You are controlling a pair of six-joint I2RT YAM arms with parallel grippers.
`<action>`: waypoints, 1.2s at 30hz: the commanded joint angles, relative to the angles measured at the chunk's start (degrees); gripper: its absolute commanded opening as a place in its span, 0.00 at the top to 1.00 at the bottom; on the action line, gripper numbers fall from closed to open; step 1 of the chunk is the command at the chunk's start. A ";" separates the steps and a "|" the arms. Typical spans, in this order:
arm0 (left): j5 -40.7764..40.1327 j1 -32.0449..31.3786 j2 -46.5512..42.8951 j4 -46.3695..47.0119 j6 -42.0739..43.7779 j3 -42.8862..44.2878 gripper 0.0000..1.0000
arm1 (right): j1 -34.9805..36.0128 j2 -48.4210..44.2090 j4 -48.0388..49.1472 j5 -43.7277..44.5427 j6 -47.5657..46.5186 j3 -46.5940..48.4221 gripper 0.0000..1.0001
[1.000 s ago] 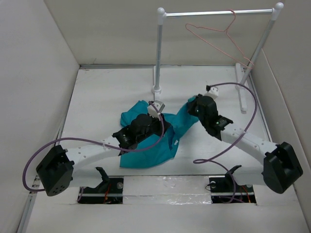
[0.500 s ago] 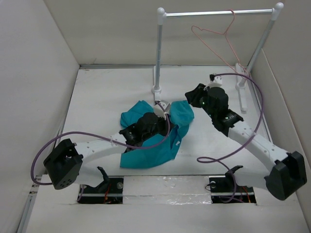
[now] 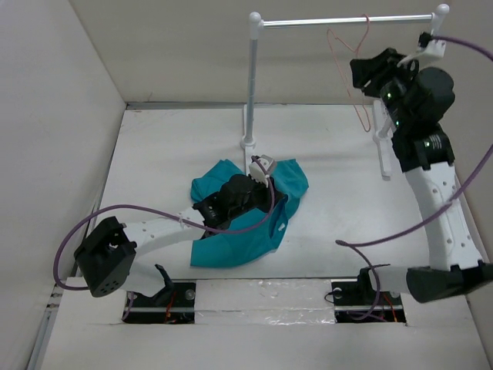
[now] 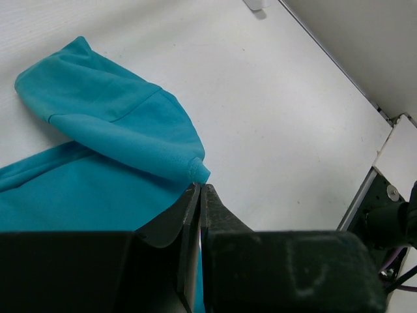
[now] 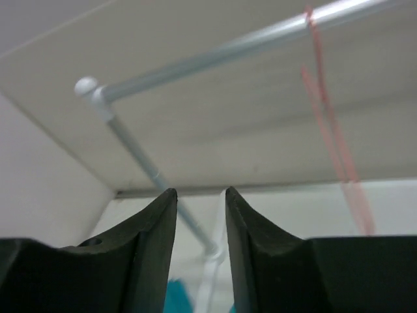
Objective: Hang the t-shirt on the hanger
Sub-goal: Pick up the hanger from the clothesline.
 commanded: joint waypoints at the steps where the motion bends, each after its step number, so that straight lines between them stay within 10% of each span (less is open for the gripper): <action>1: 1.82 0.23 -0.45 4.51 1.79 0.82 1.00 | -3.90 10.07 -9.71 0.53 -3.99 11.70 0.47; 11: 4.89 0.23 -1.51 6.89 3.03 -1.55 1.00 | -6.98 31.08 -17.91 0.87 -7.95 32.75 0.31; 24: 6.74 0.75 -2.56 8.12 2.68 -2.78 1.00 | -4.78 31.72 -7.36 14.24 -9.89 26.44 0.93; 36: 7.18 0.75 -2.13 8.56 2.24 -2.78 1.00 | -4.26 20.91 -3.23 10.56 -11.12 18.89 1.00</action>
